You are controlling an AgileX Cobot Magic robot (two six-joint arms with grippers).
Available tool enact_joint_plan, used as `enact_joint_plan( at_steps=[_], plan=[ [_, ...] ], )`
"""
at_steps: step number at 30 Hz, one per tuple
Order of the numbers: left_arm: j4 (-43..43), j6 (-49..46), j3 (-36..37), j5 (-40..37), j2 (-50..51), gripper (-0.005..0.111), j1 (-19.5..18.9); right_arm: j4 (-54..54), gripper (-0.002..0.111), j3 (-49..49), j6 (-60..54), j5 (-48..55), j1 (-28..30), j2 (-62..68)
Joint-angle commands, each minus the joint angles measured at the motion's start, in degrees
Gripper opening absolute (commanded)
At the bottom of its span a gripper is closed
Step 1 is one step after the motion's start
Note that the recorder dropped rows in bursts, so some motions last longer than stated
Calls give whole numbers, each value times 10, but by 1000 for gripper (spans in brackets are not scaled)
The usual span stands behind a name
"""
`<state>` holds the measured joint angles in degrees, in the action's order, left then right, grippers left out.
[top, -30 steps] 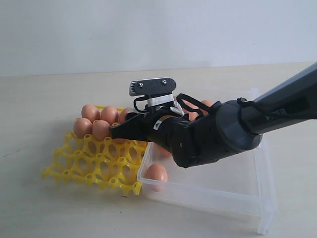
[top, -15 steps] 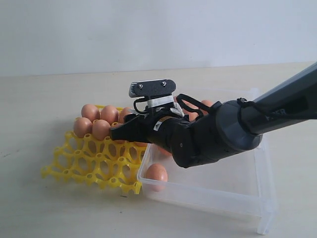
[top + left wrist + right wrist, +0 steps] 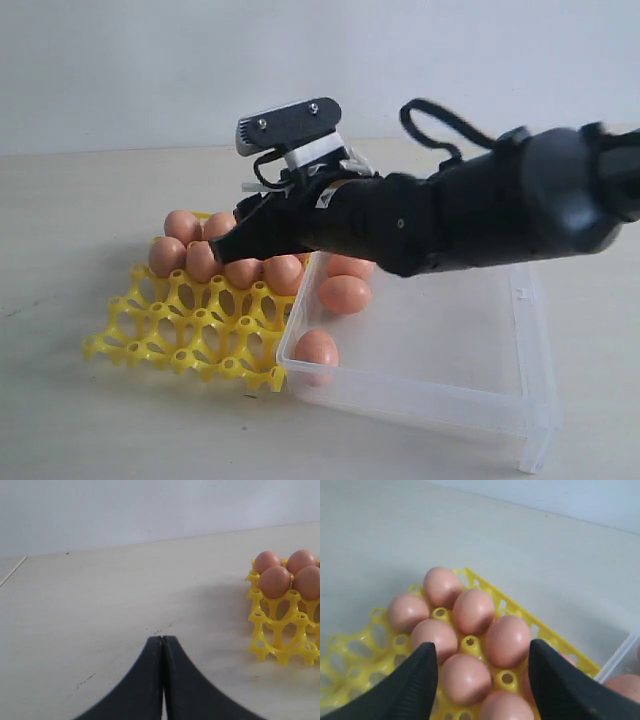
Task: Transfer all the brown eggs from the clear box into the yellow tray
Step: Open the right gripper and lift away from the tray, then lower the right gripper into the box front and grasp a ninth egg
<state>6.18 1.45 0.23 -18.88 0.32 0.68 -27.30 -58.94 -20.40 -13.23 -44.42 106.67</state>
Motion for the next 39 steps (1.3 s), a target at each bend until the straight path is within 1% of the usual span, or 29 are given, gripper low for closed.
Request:
enact_joint_plan(
  at_steps=[1,2,3,4,5,6,7,8,9,11,15,19,24,27,30,32,36,39],
  plan=[
    [-4,2,-2,8,-3,0,-1,3,52,3,-136,180,2,-86],
    [-4,2,-2,8,-3,0,-1,4,51,3,-158,202,2,-93],
    [-4,2,-2,8,-3,0,-1,5,48,-2,-194,251,2,-104],
    [-4,2,-2,8,-3,0,-1,11,48,-8,-195,288,2,-105],
    [-4,2,-2,8,-3,0,-1,29,47,-28,-194,371,8,-105],
    [-4,2,-2,8,-3,0,-1,40,47,-38,-194,415,13,-105],
    [-4,2,-2,8,-3,0,-1,66,47,-55,-189,486,32,-105],
    [-4,2,-2,8,-3,0,-1,101,47,-72,-170,534,48,-105],
    [-4,2,-2,8,-3,0,-1,132,47,-84,-144,552,64,-105],
    [-4,2,-2,8,-3,0,-1,189,47,-104,-108,555,93,-105],
    [-4,2,-2,8,-3,0,-1,208,47,-118,-117,555,126,-79],
    [-4,2,-2,8,-3,0,-1,195,48,-122,-141,546,132,-39],
    [-4,2,-2,8,-3,0,-1,184,55,-145,-172,534,134,3],
    [-4,2,-2,8,-3,0,-1,199,56,-156,-206,532,132,31],
    [-4,2,-2,8,-3,0,-1,217,56,-159,-208,516,131,41],
    [-4,2,-2,8,-3,0,-1,206,56,-160,-211,505,131,44],
    [-4,2,-2,8,-3,0,-1,198,64,-160,-216,500,131,46],
    [-4,2,-2,8,-3,0,-1,200,65,-160,-216,485,131,53]
  ],
)
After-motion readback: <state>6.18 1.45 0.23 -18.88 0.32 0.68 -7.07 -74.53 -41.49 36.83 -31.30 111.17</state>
